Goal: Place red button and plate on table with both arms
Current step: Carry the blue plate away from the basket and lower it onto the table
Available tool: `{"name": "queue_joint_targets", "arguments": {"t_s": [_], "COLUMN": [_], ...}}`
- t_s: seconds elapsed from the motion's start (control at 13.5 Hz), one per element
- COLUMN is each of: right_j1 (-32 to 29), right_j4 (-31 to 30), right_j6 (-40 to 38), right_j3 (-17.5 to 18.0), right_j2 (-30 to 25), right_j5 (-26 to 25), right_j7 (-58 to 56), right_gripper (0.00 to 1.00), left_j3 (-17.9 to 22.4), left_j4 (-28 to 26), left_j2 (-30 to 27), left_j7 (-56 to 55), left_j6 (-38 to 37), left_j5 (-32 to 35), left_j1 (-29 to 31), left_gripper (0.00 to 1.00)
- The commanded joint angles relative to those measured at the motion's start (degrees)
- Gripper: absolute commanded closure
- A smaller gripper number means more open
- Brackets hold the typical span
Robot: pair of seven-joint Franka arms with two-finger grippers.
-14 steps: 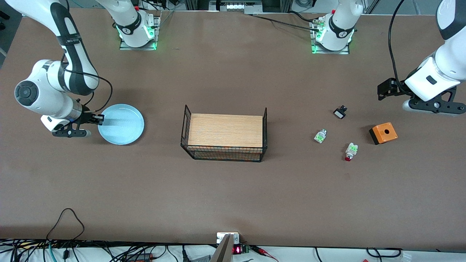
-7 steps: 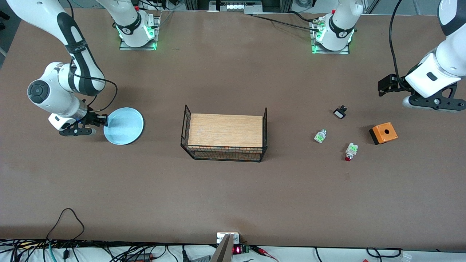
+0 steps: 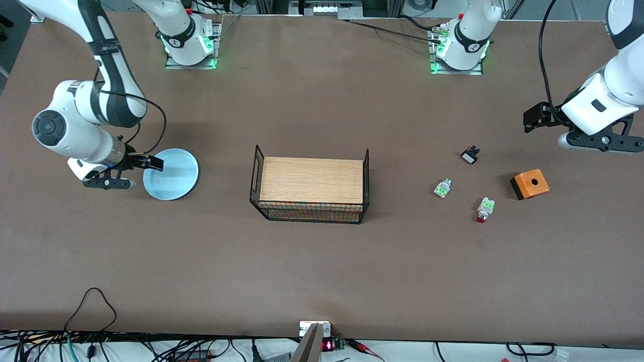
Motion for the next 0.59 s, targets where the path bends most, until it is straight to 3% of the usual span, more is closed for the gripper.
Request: {"name": "queue_joint_targets", "arguments": {"t_s": [0.0,0.3,0.52], "right_j1": [5.3,6.8,6.1], "right_j4": [6.3,23.9,35.6], "right_j6": [-7.7,-27.1,-36.7], "right_j3": [-0.1,-0.3,-1.9], "right_j2": [-0.2,-0.3,-0.3], "right_j5": [0.2,-0.4,-0.9], "right_j7": [8.3,10.9,10.4], "right_gripper": [0.00,0.00,0.00], "left_j3": [-0.5,-0.4,-0.5], "left_j4": [0.4,0.2,0.2], "left_j2": [-0.6,-0.7,-0.7], "left_j7": [-0.7,-0.9,-0.9], "left_j6": [-0.6,-0.4,-0.4], "left_j5": [1.3,1.3,1.4], "left_j1": [-0.3,-0.2,-0.2], "left_gripper": [0.00,0.00,0.00]}}
